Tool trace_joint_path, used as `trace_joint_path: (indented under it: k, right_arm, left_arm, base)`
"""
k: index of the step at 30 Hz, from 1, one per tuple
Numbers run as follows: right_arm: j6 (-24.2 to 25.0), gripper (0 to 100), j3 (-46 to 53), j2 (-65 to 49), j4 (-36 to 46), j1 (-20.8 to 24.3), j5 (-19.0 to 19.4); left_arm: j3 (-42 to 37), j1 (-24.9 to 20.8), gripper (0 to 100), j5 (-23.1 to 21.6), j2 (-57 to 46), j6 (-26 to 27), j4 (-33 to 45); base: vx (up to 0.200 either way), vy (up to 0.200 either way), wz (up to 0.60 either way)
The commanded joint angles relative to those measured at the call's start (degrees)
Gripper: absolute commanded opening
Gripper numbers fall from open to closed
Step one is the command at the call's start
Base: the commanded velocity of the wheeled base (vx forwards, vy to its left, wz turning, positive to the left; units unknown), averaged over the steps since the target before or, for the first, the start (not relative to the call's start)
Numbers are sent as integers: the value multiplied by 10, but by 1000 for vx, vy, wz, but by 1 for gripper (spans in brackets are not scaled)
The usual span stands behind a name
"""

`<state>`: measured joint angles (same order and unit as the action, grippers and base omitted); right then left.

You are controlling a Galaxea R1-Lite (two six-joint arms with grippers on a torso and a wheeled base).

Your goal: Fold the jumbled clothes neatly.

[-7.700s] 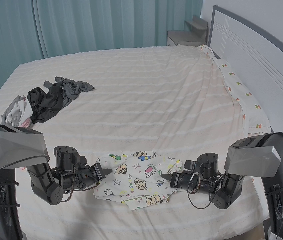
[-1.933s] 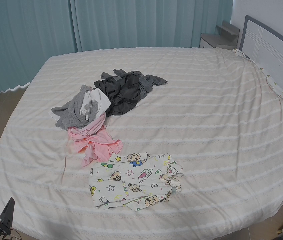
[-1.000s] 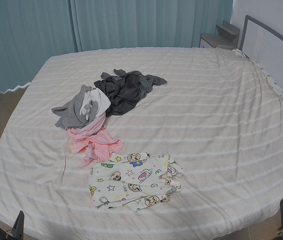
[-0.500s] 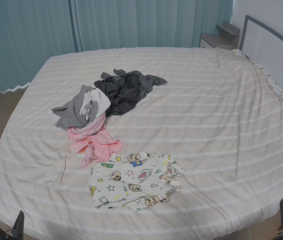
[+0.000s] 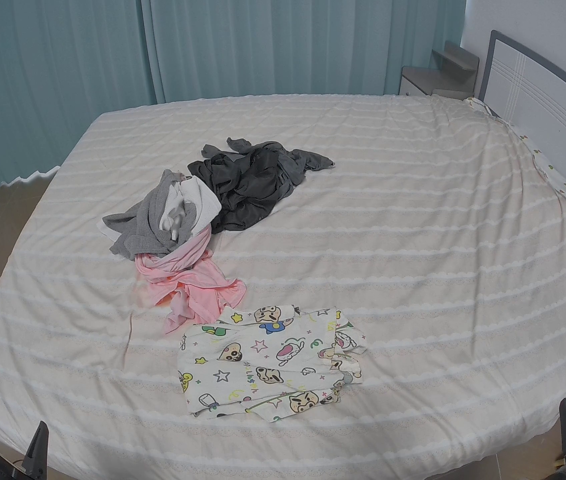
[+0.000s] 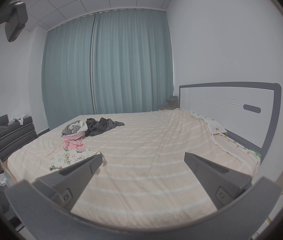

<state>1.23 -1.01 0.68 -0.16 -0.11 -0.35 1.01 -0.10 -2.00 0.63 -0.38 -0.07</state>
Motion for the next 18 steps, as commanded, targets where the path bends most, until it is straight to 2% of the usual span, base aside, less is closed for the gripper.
trace_joint_path:
  k: [1, 18]
  right_arm:
    - [0, 100, 9, -7, 0, 0, 0]
    - [-5, 100, 9, -6, 1, 0, 2]
  left_arm:
    - [-9, 0, 100, 0, -3, -1, 0]
    - [-8, 0, 100, 0, -3, 0, 0]
  base:
    - [0, 0, 0]
    - [0, 0, 0]
